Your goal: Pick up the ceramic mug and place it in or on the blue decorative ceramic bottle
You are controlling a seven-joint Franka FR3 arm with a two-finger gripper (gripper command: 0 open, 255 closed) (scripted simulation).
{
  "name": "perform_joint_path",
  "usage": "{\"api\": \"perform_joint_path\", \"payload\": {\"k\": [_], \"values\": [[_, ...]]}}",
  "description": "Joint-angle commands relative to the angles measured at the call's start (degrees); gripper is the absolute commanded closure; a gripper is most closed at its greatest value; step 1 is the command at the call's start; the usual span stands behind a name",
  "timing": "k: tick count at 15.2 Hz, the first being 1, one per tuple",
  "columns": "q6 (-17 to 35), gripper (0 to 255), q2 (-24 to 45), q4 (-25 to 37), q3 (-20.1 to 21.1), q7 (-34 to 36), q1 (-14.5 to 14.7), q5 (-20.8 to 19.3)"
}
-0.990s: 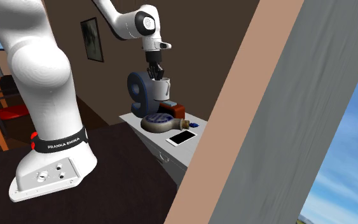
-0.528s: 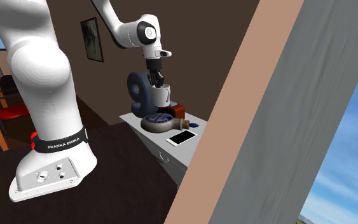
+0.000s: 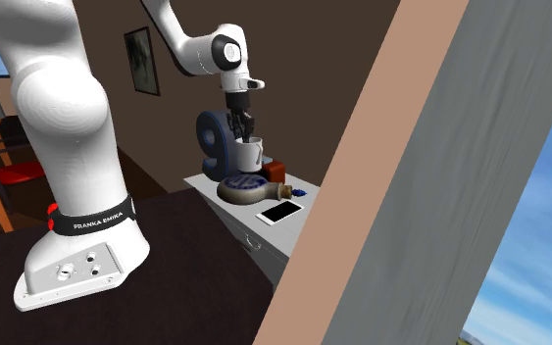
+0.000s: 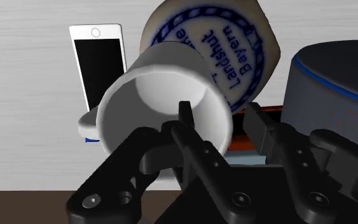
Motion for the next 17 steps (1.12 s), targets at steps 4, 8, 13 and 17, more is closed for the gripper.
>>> {"api": "perform_joint_path", "payload": {"k": [4,8,13,17], "values": [[0.0,0,0.0,0.0,0.0,0.0,0.0,0.0],[-6.2,0,-4.65,1.91,-0.1,-1.96,0.48,2.72],[-7.83,0,-5.72,2.54,-0.21,-2.35,0.64,3.25],[-7.83,0,-5.72,2.54,-0.21,-2.35,0.64,3.25]]}}
